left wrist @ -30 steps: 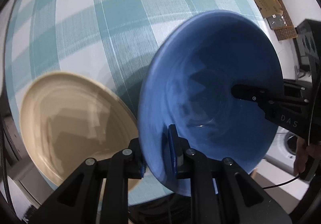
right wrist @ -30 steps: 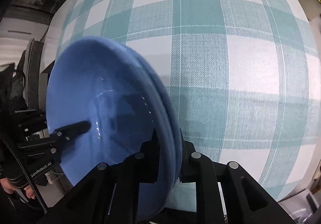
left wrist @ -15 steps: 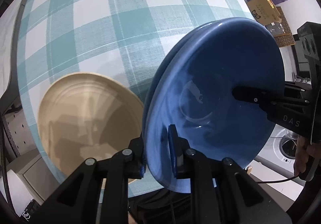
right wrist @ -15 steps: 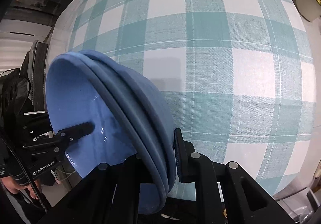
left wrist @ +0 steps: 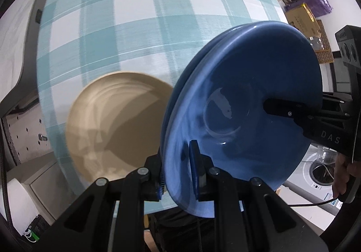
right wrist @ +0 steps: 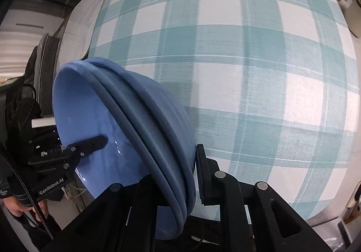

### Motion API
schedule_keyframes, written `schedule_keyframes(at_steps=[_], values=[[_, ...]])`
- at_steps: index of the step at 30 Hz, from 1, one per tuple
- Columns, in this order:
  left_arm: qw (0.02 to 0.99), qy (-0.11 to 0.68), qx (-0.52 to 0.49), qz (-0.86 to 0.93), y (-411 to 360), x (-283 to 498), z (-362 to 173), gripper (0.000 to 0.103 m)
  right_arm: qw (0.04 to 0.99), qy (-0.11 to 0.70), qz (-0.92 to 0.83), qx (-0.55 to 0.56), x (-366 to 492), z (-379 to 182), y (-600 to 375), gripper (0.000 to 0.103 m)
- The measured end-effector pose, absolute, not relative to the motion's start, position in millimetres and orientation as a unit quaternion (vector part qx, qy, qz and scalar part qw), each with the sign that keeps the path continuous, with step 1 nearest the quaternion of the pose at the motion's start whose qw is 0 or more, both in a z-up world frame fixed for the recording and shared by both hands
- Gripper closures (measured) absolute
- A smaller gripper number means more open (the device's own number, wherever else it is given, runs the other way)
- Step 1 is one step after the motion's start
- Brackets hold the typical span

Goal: Organize plates and bowls
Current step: 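Lower the blue bowl stack onto the cream plate stack with both tools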

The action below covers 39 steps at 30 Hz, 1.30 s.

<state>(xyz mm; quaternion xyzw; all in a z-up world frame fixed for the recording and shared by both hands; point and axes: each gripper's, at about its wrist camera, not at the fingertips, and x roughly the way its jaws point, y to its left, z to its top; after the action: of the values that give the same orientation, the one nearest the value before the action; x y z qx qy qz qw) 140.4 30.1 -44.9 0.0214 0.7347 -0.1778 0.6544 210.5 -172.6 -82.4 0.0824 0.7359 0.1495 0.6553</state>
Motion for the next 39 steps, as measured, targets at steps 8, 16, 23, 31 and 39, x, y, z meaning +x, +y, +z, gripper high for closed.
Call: schedule_keyframes(at_steps=[8,16,23,31,39], values=[[0.656,0.739,-0.013,-0.151,76,138,-46,0.087,0.641,0.743,0.179,0.065,220,-87,-122,0.091],[0.649,0.750,-0.044,-0.120,125,130,-60,0.087,0.622,0.756,0.203,0.032,221,-104,-67,0.091],[0.642,0.757,-0.054,-0.108,144,123,-74,0.087,0.611,0.763,0.211,0.028,220,-117,-43,0.091],[0.640,0.760,-0.054,-0.099,148,119,-87,0.086,0.604,0.767,0.213,0.023,217,-126,-37,0.091],[0.649,0.754,-0.050,-0.091,149,122,-89,0.081,0.609,0.764,0.214,0.019,218,-121,-40,0.090]])
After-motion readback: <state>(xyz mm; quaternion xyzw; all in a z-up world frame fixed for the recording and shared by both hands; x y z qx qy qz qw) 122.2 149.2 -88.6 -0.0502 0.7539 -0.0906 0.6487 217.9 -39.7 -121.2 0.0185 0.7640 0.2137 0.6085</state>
